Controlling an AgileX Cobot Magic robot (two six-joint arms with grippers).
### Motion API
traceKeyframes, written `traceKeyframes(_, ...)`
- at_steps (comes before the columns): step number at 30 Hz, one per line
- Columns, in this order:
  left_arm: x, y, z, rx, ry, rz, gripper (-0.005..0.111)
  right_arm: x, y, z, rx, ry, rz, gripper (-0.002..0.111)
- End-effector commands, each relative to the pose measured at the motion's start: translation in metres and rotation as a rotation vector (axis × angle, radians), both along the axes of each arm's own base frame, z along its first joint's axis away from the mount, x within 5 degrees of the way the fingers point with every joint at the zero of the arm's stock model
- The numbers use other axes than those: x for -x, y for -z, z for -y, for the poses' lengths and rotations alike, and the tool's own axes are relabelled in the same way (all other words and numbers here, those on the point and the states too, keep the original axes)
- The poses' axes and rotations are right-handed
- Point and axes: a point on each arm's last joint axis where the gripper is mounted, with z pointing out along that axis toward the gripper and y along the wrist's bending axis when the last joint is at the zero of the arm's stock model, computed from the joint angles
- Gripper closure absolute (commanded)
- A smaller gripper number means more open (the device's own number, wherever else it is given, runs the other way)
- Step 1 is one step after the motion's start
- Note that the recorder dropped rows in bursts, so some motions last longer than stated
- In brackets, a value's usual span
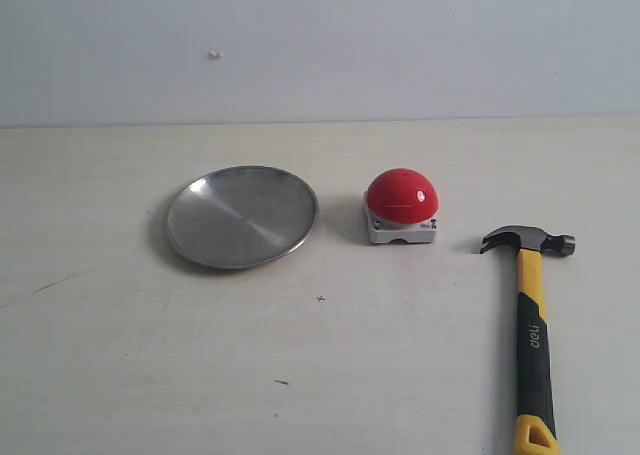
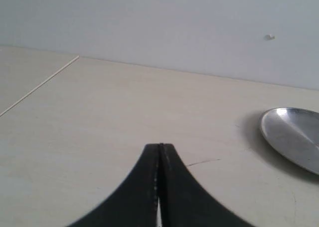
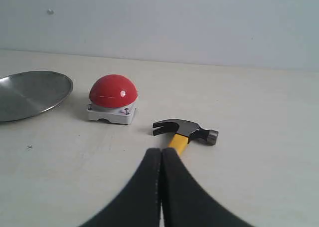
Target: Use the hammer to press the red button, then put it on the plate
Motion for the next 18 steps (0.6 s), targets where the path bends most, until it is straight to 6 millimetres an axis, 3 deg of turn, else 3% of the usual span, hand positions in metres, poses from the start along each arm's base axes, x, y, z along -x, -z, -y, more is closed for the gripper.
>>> traceKeyframes(1, 0.0, 0.0, 0.0, -0.006, -0.003, 0.006, 0.107, 0.0, -0.001, 0.002, 0.055, 0.008, 0.028, 0.108)
traceKeyframes(4, 0.0, 0.0, 0.0, -0.006, -0.003, 0.006, 0.107, -0.001, -0.007, 0.004, 0.162, 0.009, 0.101, 0.108)
traceKeyframes(7, 0.0, 0.0, 0.0, -0.006, -0.003, 0.006, 0.107, -0.003, -0.019, 0.004, 0.16, 0.026, 0.227, 0.108)
traceKeyframes(11, 0.0, 0.0, 0.0, -0.006, -0.003, 0.006, 0.107, 0.0, -0.041, 0.006, 0.084, 0.065, 0.465, 0.108)
traceKeyframes(18, 0.0, 0.0, 0.0, -0.006, -0.003, 0.006, 0.107, 0.005, -0.057, 0.007, -0.056, 0.078, 0.654, 0.108)
